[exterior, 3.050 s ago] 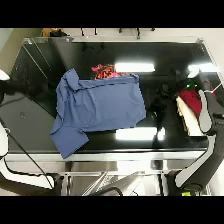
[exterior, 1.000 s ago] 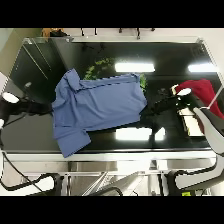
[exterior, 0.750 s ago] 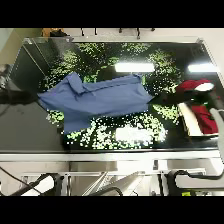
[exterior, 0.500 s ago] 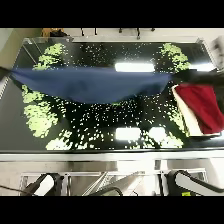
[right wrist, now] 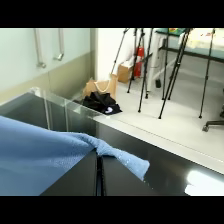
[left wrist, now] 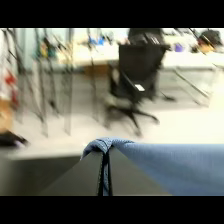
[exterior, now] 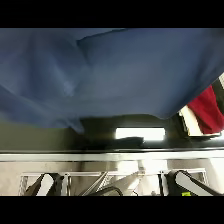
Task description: Fold the shirts.
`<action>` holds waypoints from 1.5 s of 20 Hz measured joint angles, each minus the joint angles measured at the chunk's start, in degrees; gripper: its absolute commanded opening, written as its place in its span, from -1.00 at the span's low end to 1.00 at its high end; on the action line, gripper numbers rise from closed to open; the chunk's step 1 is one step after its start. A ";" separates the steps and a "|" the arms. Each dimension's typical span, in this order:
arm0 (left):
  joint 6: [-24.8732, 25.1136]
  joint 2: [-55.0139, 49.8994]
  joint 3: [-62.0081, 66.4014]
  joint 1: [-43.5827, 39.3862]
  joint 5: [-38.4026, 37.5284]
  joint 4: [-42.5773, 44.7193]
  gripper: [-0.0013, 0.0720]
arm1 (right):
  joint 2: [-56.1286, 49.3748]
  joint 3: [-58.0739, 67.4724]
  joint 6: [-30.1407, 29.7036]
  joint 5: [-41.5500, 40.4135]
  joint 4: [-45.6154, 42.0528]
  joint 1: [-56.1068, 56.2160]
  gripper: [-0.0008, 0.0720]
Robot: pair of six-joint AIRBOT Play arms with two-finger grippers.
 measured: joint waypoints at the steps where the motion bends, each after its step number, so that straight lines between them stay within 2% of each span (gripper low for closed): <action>1: 0.00 -1.01 -1.86 -1.73 -0.72 -0.04 -0.93 | -2.12 0.09 -0.55 0.35 0.94 0.09 -0.93; 5: 1.77 -6.86 -13.35 -11.76 -1.01 2.60 -0.92 | -12.17 -6.80 -1.20 1.97 0.81 8.59 -0.93; 9: 2.47 -16.79 -24.22 -23.04 3.91 12.92 -0.92 | -24.02 -16.20 0.87 -1.95 -15.89 21.73 -0.94; 11: 2.47 -23.28 -27.74 -26.16 7.82 16.83 -0.92 | -30.86 -18.21 3.39 -5.53 -23.17 24.33 -0.94; 13: 2.47 -30.75 -28.98 -27.82 10.73 19.10 -0.93 | -37.07 -18.36 4.74 -8.44 -26.71 24.98 -0.94; 16: 2.40 -41.09 -26.14 -28.87 13.42 20.74 -0.92 | -44.57 -14.51 6.29 -11.41 -28.20 23.67 -0.94; 19: 1.25 -48.65 -19.89 -29.14 14.10 21.38 -0.92 | -47.52 -10.03 7.28 -11.76 -26.25 21.90 -0.93; 25: -3.13 -55.87 -7.08 -28.68 11.04 27.19 -0.92 | -46.49 -7.67 12.33 -1.51 -28.68 20.52 -0.93; 30: -4.11 -57.24 -3.74 -28.96 8.85 30.53 -0.92 | -45.27 -11.32 15.67 6.10 -32.52 23.04 -0.93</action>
